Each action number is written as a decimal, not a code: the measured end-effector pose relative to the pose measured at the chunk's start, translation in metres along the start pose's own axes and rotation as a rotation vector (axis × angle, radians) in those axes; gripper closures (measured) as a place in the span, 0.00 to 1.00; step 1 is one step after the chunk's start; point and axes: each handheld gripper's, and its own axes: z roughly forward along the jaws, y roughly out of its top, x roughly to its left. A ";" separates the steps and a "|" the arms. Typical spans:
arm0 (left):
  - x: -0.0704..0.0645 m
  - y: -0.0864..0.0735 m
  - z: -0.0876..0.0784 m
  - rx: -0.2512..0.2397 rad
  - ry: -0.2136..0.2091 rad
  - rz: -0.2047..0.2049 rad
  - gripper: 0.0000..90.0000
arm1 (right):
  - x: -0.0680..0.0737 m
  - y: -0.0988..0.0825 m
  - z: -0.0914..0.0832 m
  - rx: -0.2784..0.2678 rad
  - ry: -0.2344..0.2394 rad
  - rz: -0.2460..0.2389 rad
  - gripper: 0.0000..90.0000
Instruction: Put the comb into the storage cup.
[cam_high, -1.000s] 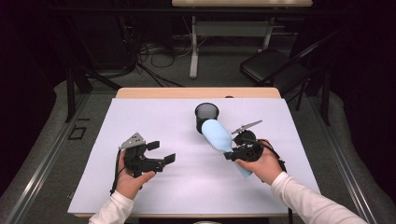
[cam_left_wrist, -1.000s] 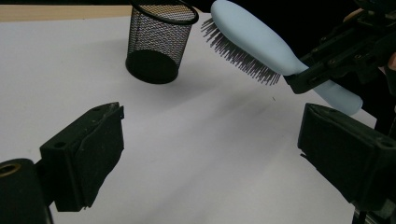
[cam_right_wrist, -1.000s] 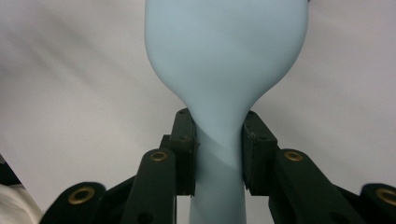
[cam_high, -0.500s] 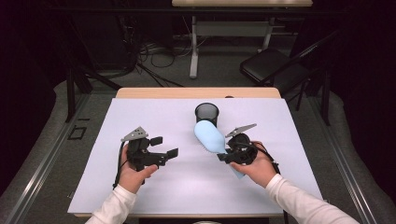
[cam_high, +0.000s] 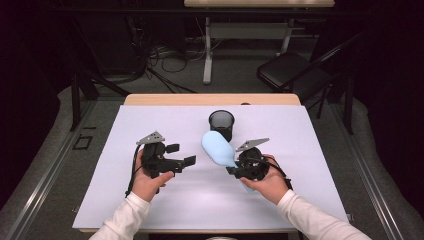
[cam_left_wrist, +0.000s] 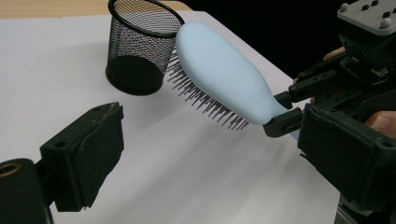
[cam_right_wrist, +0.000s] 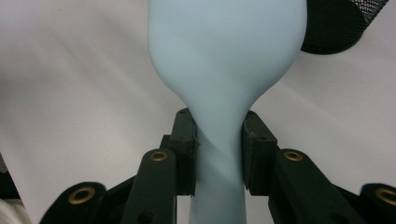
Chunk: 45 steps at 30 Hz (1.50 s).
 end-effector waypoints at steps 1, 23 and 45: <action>0.000 0.001 0.001 0.001 -0.001 -0.002 0.08 | 0.001 0.000 0.001 -0.001 -0.002 0.002 0.78; 0.010 0.016 0.015 0.023 -0.050 -0.106 0.08 | 0.008 0.002 0.001 -0.115 0.008 -0.042 0.78; 0.009 0.028 0.031 0.001 -0.092 -0.147 0.15 | 0.017 0.007 -0.002 -0.200 0.057 -0.037 0.78</action>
